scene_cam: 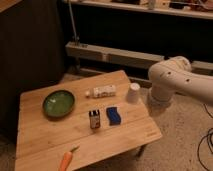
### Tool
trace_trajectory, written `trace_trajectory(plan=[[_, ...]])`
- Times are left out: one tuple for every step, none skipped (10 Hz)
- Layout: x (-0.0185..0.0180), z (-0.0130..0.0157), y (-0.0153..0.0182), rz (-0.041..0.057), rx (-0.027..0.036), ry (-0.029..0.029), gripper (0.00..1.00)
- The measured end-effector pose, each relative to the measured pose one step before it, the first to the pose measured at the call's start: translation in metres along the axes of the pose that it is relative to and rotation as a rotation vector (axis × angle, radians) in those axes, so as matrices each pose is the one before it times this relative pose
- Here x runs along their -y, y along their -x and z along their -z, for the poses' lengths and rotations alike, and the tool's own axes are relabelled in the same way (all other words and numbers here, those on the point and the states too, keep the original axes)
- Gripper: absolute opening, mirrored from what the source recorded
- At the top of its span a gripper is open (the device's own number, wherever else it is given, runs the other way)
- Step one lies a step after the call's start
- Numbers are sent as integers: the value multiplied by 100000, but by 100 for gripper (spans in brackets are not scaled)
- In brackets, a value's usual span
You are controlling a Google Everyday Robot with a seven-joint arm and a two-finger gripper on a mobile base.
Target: Place the ceramic cup over the eraser
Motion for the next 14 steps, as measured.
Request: trace_trajectory(plan=[[51, 970, 2302, 460, 3601, 756, 19], [78, 934, 2558, 703, 2982, 528, 19], [143, 740, 2678, 458, 2567, 678, 22], [222, 661, 3578, 629, 2483, 1016, 27], [252, 259, 2508, -148, 1043, 2124, 24], [341, 230, 2071, -4, 744, 2096, 21], [397, 438, 2883, 216, 867, 4519, 23], [373, 154, 1850, 282, -119, 3845, 31], [455, -59, 801, -2, -1221, 2933, 39], [362, -137, 660, -81, -1429, 3562, 49], [102, -153, 307, 342, -1262, 3396, 59], [2, -258, -233, 505, -954, 2344, 69], [-42, -185, -563, 425, -790, 1320, 75], [-485, -599, -1392, 1098, -720, 2031, 80]])
